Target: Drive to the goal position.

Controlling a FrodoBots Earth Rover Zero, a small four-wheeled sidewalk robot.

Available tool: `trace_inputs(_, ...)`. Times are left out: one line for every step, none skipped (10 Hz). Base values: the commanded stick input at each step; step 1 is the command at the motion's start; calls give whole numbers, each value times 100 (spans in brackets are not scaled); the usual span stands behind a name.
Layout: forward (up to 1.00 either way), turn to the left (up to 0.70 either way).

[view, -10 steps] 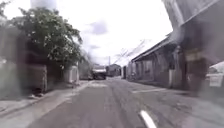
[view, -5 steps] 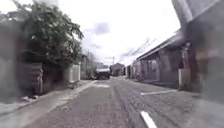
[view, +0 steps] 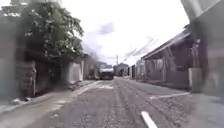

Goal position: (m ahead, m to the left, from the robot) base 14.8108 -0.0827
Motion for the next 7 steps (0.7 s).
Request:
trace_inputs(85,0)
trace_inputs(85,-10)
trace_inputs(85,-23)
trace_inputs(85,-32)
trace_inputs(85,-32)
trace_inputs(85,-18)
trace_inputs(85,0)
